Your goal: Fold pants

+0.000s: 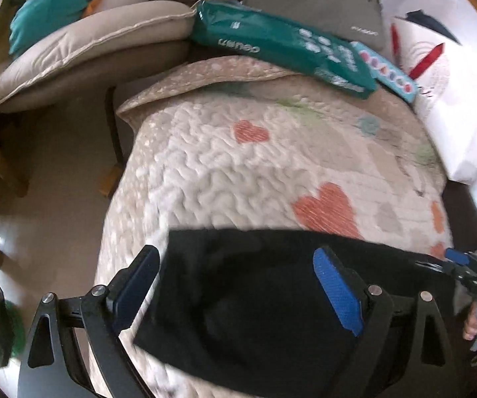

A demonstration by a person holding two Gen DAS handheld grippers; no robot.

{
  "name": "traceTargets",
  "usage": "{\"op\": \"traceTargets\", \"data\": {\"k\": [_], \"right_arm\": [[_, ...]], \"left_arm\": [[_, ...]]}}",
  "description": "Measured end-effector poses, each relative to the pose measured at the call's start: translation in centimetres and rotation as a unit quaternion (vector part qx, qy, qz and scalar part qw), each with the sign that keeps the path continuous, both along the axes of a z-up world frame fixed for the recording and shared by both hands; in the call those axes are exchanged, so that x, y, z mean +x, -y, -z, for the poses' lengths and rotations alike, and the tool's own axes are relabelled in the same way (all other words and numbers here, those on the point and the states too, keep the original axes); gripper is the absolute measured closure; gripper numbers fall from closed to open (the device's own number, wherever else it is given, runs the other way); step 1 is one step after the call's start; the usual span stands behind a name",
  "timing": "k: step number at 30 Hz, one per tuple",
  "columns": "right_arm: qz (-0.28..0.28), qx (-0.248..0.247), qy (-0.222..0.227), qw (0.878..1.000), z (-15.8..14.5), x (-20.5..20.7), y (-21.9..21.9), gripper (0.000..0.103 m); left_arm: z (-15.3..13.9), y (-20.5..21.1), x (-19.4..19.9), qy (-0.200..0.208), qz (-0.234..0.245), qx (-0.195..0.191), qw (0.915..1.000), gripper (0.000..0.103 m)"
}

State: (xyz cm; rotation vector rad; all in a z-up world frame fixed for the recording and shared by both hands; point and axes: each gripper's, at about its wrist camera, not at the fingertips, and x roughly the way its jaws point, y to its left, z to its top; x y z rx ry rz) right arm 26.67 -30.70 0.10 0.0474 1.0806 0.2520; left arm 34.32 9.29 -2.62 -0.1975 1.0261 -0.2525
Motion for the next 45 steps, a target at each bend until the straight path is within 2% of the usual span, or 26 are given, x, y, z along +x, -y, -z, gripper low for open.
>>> {"op": "traceTargets", "data": {"k": [4,7,10,14,15,16,17,18,19,20,22,23,25,29,33,38,45], "right_arm": [[-0.01,0.016,-0.015,1.0,1.6,1.7,0.9,0.029],[-0.012,0.028,-0.031,0.999,3.0,2.4,1.6,0.029],[-0.024,0.028,-0.03,0.999,3.5,2.3,1.5,0.028],[-0.032,0.002,-0.025,0.999,4.0,2.4,0.8,0.027],[-0.04,-0.006,-0.025,0.999,4.1,2.3,0.3,0.028],[-0.053,-0.016,-0.023,0.998,4.1,2.0,-0.3,0.031],[-0.065,-0.027,-0.023,0.997,4.1,1.7,-0.8,0.039],[-0.067,-0.036,-0.021,0.997,4.1,1.5,-0.9,0.044],[-0.064,-0.04,-0.02,0.997,4.0,1.4,-0.7,0.061],[-0.054,-0.04,-0.019,0.998,3.7,1.4,-0.2,0.084],[-0.032,0.009,-0.031,0.999,3.1,1.4,1.6,0.096],[-0.03,0.019,-0.032,0.999,2.8,1.2,1.8,0.097],[-0.041,0.002,-0.026,0.999,2.3,0.5,1.0,0.098],[-0.042,-0.028,-0.009,0.999,1.2,-0.5,-0.3,0.098],[-0.039,-0.031,-0.007,0.999,0.7,-0.9,-0.3,0.099],[-0.041,-0.028,-0.009,0.999,0.4,-1.7,-0.6,0.099],[-0.05,-0.018,0.019,0.998,-3.6,-7.0,-1.2,0.099]], "left_arm": [[2.1,0.4,1.8,-0.019,0.017,0.021,0.9994,0.009],[3.4,1.5,2.0,-0.038,0.048,0.028,0.9977,0.009],[3.6,2.5,1.8,-0.027,0.069,0.056,0.9956,0.009],[3.7,3.1,1.7,-0.024,0.076,0.08,0.9936,0.013],[3.6,3.2,1.6,-0.02,0.077,0.087,0.9931,0.025],[3.3,3.2,1.5,-0.015,0.078,0.09,0.9928,0.047],[2.8,2.8,1.4,-0.009,0.078,0.086,0.9932,0.066],[2.5,2.4,1.4,-0.014,0.083,0.068,0.9941,0.087],[2.3,2.1,1.4,-0.018,0.085,0.056,0.9946,0.088],[1.8,2.0,1.1,-0.011,0.086,0.062,0.9943,0.088],[1.2,2.5,0.6,0.0,0.095,0.079,0.9923,0.089],[0.8,2.9,0.0,0.006,0.101,0.089,0.9909,0.089],[-0.1,3.4,-0.6,0.018,0.104,0.097,0.9897,0.089],[-2.7,2.9,-2.1,0.046,0.088,0.08,0.9918,0.089],[-4.6,2.6,-3.4,0.067,0.081,0.071,0.9919,0.089],[-5.5,2.5,-5.1,0.085,0.074,0.08,0.9905,0.089],[-8.1,1.4,-11.5,0.119,0.072,0.075,0.9875,0.089]]}}
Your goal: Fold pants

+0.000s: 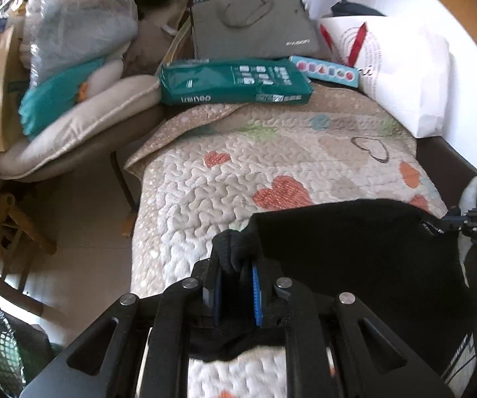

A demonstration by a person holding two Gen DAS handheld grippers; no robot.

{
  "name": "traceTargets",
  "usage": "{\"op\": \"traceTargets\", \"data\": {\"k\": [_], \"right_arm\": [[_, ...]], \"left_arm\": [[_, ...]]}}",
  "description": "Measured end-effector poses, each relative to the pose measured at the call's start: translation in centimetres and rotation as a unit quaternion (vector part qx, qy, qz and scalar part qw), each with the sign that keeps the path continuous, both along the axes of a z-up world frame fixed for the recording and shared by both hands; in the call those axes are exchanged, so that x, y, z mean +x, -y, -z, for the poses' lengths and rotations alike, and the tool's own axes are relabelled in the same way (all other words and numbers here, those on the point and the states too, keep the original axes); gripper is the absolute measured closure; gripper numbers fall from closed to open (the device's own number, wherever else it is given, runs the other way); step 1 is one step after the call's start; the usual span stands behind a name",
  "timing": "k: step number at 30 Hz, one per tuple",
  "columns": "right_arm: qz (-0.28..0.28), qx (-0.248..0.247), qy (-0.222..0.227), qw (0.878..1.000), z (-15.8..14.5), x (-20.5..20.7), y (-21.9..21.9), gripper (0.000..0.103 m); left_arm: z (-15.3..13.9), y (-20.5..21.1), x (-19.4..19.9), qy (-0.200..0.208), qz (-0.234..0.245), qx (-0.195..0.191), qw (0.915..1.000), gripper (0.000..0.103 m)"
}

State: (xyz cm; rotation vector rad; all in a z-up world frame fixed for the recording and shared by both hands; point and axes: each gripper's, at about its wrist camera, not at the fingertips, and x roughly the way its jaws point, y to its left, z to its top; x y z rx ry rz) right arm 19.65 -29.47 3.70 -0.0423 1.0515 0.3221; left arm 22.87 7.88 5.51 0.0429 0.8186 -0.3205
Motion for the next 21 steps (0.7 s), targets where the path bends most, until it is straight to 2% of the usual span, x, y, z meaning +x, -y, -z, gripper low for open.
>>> {"op": "traceTargets", "data": {"k": [4,8,12,14,18,20,21], "right_arm": [[-0.005,0.006,0.008,1.0,-2.4,-5.1,-0.8,0.099],[-0.012,0.002,0.003,1.0,-3.2,-10.4,-1.8,0.099],[-0.013,-0.021,-0.03,0.999,-2.5,-15.7,-2.9,0.099],[-0.014,-0.035,-0.047,0.998,-1.8,-17.7,-3.6,0.099],[-0.022,-0.061,-0.086,0.994,-0.3,-21.1,-5.1,0.099],[-0.029,-0.075,-0.104,0.991,0.5,-22.3,-6.1,0.098],[-0.031,-0.078,-0.112,0.99,0.8,-22.5,-6.4,0.098]], "left_arm": [[-1.6,-0.6,-5.1,0.014,0.008,-0.001,0.9999,0.089],[-2.5,-1.3,-10.8,0.023,0.012,-0.006,0.9996,0.089],[-1.5,-2.2,-15.6,0.011,0.007,-0.021,0.9997,0.089],[0.0,-2.7,-17.5,-0.003,0.001,-0.02,0.9998,0.089],[3.8,-2.6,-20.3,-0.03,-0.009,0.049,0.9983,0.08],[4.8,-3.0,-21.3,-0.037,-0.014,0.063,0.9972,0.076],[5.1,-3.4,-21.6,-0.038,-0.019,0.065,0.997,0.068]]}}
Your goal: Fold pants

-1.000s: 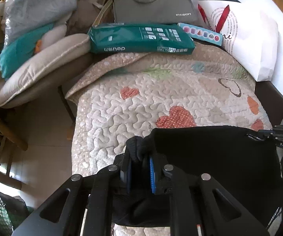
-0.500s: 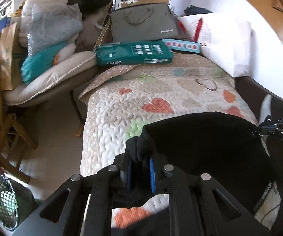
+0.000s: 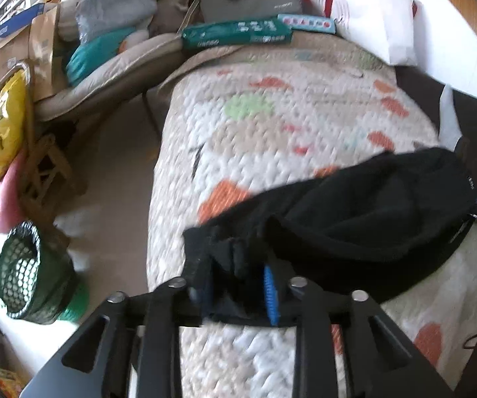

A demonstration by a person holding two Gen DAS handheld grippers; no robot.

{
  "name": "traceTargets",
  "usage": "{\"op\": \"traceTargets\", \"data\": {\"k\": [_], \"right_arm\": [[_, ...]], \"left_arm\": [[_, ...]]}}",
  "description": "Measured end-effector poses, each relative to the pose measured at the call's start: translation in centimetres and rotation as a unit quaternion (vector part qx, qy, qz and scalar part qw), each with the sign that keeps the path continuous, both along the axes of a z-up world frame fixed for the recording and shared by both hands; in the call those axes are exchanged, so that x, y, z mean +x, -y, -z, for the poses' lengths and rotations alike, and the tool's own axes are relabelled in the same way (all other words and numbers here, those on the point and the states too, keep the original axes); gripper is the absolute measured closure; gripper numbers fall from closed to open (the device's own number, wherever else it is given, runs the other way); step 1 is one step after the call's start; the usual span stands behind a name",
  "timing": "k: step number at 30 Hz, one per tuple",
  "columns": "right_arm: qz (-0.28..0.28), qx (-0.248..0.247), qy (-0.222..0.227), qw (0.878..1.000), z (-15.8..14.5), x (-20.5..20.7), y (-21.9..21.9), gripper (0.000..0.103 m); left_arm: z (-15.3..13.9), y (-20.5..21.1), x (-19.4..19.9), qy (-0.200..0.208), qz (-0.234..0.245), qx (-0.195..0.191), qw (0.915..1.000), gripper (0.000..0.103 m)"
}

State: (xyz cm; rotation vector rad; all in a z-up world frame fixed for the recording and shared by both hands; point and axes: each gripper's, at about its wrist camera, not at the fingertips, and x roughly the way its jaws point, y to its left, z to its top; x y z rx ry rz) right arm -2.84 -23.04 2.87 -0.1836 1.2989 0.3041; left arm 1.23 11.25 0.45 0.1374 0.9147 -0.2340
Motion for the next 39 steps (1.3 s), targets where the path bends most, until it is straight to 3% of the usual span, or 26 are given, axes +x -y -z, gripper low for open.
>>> {"op": "traceTargets", "data": {"k": [3,6,8,11,15,18,19,24,30,31,33,34,39], "right_arm": [[-0.001,-0.02,-0.025,1.0,1.2,-0.6,-1.0,0.095],[0.001,-0.003,-0.027,1.0,1.2,-1.2,-1.2,0.079],[-0.001,-0.001,-0.016,1.0,0.5,-1.5,-1.6,0.056],[-0.018,0.006,0.015,1.0,-1.6,-1.8,-3.1,0.052],[-0.042,0.055,0.056,0.996,-4.5,-0.7,-6.5,0.052],[-0.078,0.098,0.067,0.99,-5.3,1.1,-10.9,0.052],[-0.093,0.102,0.07,0.988,-5.2,1.5,-12.6,0.052],[-0.196,0.118,0.073,0.971,-2.8,3.8,-22.7,0.052],[-0.297,0.072,0.069,0.95,2.5,4.4,-31.3,0.053],[-0.312,0.06,0.063,0.946,3.7,4.5,-32.4,0.055],[-0.324,0.041,0.05,0.944,5.2,4.6,-33.1,0.082],[-0.323,0.036,0.042,0.945,5.8,4.7,-33.2,0.089],[-0.291,0.063,0.07,0.952,3.6,5.7,-32.3,0.093]], "left_arm": [[-0.3,-2.0,-1.6,0.008,-0.023,-0.017,0.9996,0.045],[-1.0,-4.4,-2.9,0.013,-0.049,-0.038,0.998,0.036],[-1.4,-5.8,-3.3,0.02,-0.071,-0.055,0.9958,0.034],[-2.3,-9.2,-3.5,0.034,-0.134,-0.11,0.9842,0.034],[-2.0,-14.4,-3.6,0.038,-0.247,-0.201,0.9471,0.034],[-1.2,-16.5,-3.7,0.029,-0.284,-0.249,0.9256,0.034],[-1.0,-16.7,-3.8,0.029,-0.288,-0.256,0.9223,0.034],[-1.3,-15.7,-3.3,0.038,-0.292,-0.244,0.9241,0.034],[-1.8,-15.1,-2.7,0.045,-0.282,-0.238,0.9282,0.034],[-1.9,-15.0,-2.7,0.045,-0.283,-0.237,0.9285,0.034],[-1.9,-15.0,-2.6,0.044,-0.284,-0.236,0.9282,0.034],[-1.9,-15.0,-2.6,0.042,-0.287,-0.235,0.9278,0.034],[-1.7,-15.9,-2.8,0.04,-0.302,-0.264,0.9151,0.034]]}}
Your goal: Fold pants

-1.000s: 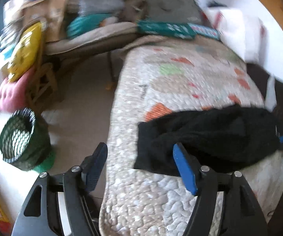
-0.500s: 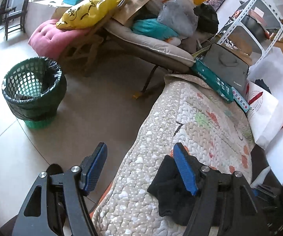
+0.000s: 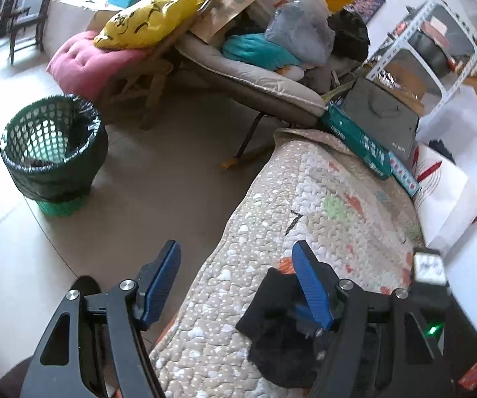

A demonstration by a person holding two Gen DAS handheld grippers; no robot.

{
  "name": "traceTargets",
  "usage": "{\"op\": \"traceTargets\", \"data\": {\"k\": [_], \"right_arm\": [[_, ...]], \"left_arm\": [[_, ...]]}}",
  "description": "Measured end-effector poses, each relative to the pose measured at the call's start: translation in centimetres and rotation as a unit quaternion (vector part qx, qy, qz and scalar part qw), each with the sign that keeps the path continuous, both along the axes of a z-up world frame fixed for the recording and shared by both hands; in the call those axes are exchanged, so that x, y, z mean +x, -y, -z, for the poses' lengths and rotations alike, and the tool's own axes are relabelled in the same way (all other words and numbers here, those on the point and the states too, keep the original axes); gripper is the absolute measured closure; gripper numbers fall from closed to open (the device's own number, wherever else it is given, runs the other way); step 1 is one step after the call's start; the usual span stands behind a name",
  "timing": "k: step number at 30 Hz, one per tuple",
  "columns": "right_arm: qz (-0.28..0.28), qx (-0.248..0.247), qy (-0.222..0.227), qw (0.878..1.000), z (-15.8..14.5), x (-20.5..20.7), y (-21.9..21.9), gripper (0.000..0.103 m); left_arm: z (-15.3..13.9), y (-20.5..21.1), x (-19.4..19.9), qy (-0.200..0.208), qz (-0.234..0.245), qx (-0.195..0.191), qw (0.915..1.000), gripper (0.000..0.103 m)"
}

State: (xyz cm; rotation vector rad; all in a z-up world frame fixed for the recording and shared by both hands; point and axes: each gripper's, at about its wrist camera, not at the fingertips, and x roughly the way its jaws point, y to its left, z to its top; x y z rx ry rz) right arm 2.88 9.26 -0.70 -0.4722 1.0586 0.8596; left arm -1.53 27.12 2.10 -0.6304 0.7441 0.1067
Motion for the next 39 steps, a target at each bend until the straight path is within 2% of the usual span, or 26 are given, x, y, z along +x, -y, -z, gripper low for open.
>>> {"op": "traceTargets", "data": {"k": [4,7,10,13,15,19,22,24,26,29,30,32,33,34,36,37,39], "right_arm": [[0.043,-0.001,0.014,0.999,-0.4,3.3,-0.5,0.092],[0.068,-0.011,-0.021,0.997,1.3,6.2,-1.3,0.089],[0.076,-0.024,-0.024,0.997,2.5,7.6,-2.1,0.07],[0.095,0.007,-0.013,0.995,0.5,7.9,-0.8,0.062],[0.12,0.032,-0.001,0.992,-1.8,7.8,2.0,0.058],[0.179,0.045,0.01,0.983,-4.4,5.5,8.6,0.056],[0.222,0.023,0.013,0.975,-4.1,2.7,13.9,0.056],[0.256,0.001,0.0,0.967,-2.8,1.6,17.9,0.056],[0.303,-0.013,-0.006,0.953,-2.0,1.6,21.7,0.056],[0.405,-0.031,-0.003,0.914,-1.0,2.5,29.8,0.055],[0.427,-0.035,-0.006,0.903,-0.7,2.8,31.6,0.054],[0.488,-0.043,-0.024,0.872,0.3,3.6,36.5,0.054],[0.521,-0.033,-0.033,0.852,0.6,3.8,39.1,0.057],[0.543,0.006,-0.052,0.838,0.7,3.9,41.1,0.061],[0.583,0.084,-0.085,0.803,0.6,3.7,43.7,0.062],[0.591,0.094,-0.084,0.797,0.3,3.6,43.9,0.062],[0.586,0.077,-0.067,0.804,0.0,3.6,43.0,0.061]], "left_arm": [[0.2,-0.2,0.1,-0.002,-0.003,-0.006,1.0,0.034],[0.5,-0.1,0.3,-0.01,-0.005,-0.003,0.9999,0.034],[0.7,0.0,0.6,-0.016,-0.006,0.002,0.9999,0.034],[0.8,0.6,0.9,-0.023,0.0,0.016,0.9996,0.034],[1.1,1.3,1.4,-0.031,0.009,0.027,0.9991,0.034],[2.0,3.2,2.5,-0.052,0.042,0.033,0.9972,0.034],[2.9,5.8,3.3,-0.066,0.087,0.04,0.9932,0.034],[3.6,7.6,3.9,-0.076,0.119,0.04,0.9892,0.034],[4.6,9.1,4.3,-0.093,0.136,0.054,0.9849,0.034],[6.2,10.7,4.6,-0.127,0.153,0.089,0.976,0.034],[6.7,10.9,4.7,-0.136,0.158,0.094,0.9736,0.034],[7.5,10.7,4.7,-0.15,0.156,0.088,0.9723,0.034],[7.8,10.3,4.7,-0.155,0.153,0.082,0.9726,0.034],[8.2,10.0,4.8,-0.162,0.149,0.073,0.9728,0.034],[9.1,9.2,5.0,-0.176,0.139,0.05,0.9734,0.034],[9.3,8.9,4.9,-0.178,0.137,0.04,0.9737,0.034],[9.5,8.8,5.0,-0.18,0.136,0.028,0.9738,0.034]]}}
